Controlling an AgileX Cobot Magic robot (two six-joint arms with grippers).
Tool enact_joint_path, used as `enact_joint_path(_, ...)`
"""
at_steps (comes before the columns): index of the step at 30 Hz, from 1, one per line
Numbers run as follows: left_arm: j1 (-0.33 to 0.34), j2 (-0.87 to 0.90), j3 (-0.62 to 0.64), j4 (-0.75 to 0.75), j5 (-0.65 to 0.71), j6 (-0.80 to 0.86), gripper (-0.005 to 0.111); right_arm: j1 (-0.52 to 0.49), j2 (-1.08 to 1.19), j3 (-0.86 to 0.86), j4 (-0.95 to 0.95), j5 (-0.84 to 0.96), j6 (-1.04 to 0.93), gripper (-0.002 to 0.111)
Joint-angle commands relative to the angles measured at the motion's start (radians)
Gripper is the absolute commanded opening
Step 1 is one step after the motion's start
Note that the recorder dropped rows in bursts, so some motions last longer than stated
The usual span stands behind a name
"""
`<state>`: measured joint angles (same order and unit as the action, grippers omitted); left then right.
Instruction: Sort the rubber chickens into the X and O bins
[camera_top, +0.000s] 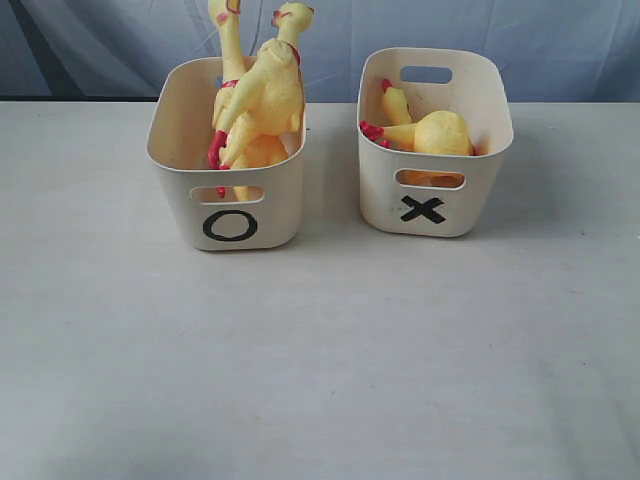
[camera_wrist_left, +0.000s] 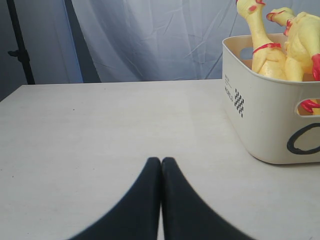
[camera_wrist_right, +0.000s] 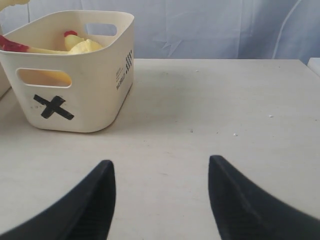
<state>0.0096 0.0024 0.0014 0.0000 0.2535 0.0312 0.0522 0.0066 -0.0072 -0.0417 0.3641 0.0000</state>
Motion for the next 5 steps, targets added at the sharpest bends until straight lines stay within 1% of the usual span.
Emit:
enact_joint_path(1, -0.002, -0.002, -0.001, 0.000, -0.013, -0.004, 0.000, -0.006, -0.007, 0.007, -0.009, -0.005, 0.000, 0.053)
enact_joint_path(5, -0.002, -0.002, -0.001, 0.000, -0.013, -0.004, 0.000, -0.006, -0.007, 0.007, -0.009, -0.005, 0.000, 0.053)
